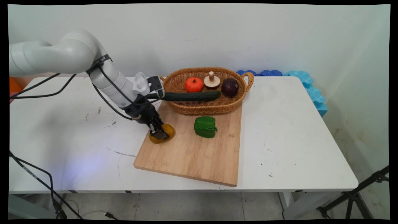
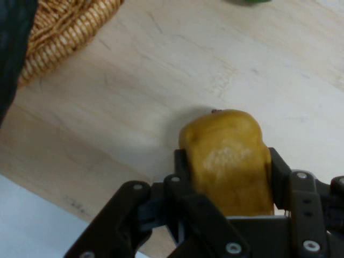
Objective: Place the picked object in the vegetable basket
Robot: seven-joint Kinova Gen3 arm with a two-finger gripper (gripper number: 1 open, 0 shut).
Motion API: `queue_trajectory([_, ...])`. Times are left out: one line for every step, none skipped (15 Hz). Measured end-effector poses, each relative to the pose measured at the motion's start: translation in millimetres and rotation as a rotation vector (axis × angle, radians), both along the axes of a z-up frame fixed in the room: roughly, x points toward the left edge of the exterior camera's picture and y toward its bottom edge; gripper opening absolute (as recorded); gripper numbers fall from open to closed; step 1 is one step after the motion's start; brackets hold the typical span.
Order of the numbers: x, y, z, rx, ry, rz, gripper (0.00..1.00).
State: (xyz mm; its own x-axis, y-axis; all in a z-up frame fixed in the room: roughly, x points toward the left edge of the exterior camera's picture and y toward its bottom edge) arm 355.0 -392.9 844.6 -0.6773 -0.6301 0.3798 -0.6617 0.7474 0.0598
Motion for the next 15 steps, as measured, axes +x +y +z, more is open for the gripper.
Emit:
queue_trajectory([-1,-1,2,0.002,0.004,0.006,0.0])
queue_trajectory([-2,-1,4,0.003,0.008,0.012,0.0])
queue_trajectory([-3,-1,8,0.006,0.017,0.024,0.0])
queue_trajectory([-5,-2,12,0.007,0.024,0.036,0.0])
queue_trajectory([-7,-2,19,0.011,0.029,0.051,0.0])
queue_trajectory([-8,-3,25,0.014,0.032,0.067,0.0])
queue_trajectory([-10,-5,34,0.018,0.032,0.087,0.0])
queue_trajectory([-11,-7,42,0.02,0.034,0.106,0.0])
queue_trajectory([-13,-8,48,0.021,0.035,0.119,0.0])
queue_trajectory([-14,-11,54,0.022,0.039,0.133,0.0])
queue_trajectory([-17,-15,63,0.023,0.046,0.154,0.0])
queue_trajectory([-21,-21,73,0.023,0.057,0.178,0.0])
queue_trajectory([-25,-28,82,0.021,0.068,0.201,0.0])
queue_trajectory([-27,-33,87,0.02,0.076,0.216,0.0])
queue_trajectory([-30,-40,95,0.017,0.086,0.237,0.0])
